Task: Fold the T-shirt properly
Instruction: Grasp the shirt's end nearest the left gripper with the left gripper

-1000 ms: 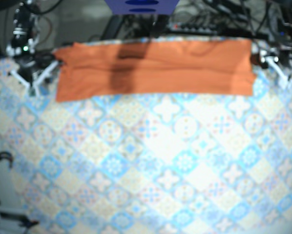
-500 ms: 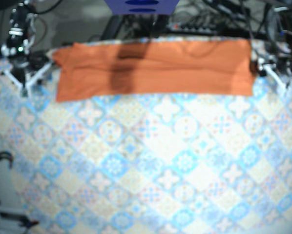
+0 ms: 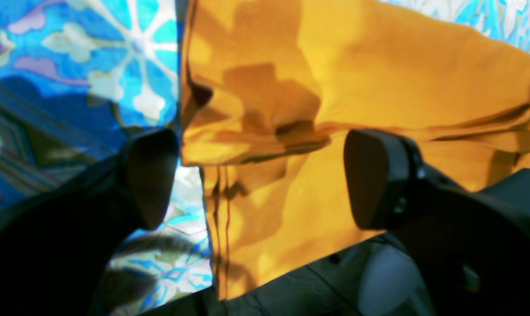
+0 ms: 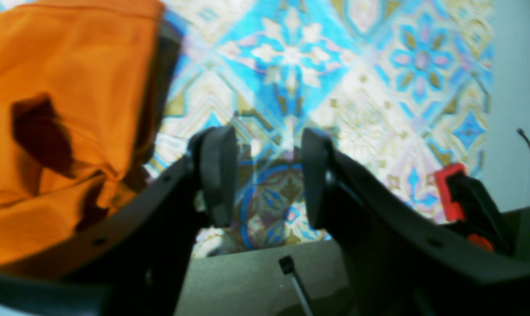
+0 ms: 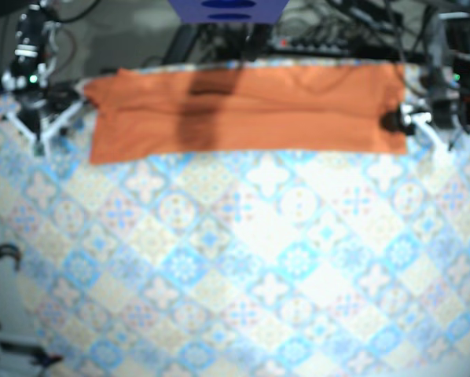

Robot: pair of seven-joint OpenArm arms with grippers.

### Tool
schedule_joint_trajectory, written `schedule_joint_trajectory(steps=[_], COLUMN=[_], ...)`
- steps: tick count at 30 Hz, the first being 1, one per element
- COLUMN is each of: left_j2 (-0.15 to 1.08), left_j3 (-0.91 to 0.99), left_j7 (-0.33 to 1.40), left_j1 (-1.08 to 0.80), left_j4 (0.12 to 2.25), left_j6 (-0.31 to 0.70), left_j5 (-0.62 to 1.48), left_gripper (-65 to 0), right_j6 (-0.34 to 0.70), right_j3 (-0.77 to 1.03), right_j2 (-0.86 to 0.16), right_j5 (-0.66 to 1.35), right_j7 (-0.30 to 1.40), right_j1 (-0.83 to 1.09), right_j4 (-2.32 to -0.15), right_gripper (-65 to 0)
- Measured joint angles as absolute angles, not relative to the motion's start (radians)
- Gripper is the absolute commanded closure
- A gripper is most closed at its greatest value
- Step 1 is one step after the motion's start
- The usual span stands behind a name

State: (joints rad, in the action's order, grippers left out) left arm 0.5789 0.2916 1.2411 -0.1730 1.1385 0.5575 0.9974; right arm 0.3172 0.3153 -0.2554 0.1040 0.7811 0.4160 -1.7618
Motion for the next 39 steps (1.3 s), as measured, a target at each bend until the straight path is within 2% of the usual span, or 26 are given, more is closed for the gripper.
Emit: schedule_joint_trajectory(steps=[29,39], left_j2=[0.601,0.529], left_j3=[0.285,0.342], left_j7=[1.321,1.319], left_j1=[-0.205,-0.176], left_j4=[1.138,1.137], left_j6=[0.566,0.566], left_j5=[1.115,1.123], left_gripper=[-55.8,-55.8], right_j6=[0.321,0.321], right_j3=[0.314,0.314], right_j2=[-0.255,-0.255], right_j5=[0.104,0.104], right_j7=[0.782,0.783], right_j1=[0.416,0.417], right_j4=[-1.763,-1.763], right_gripper=[-24.1,-24.1])
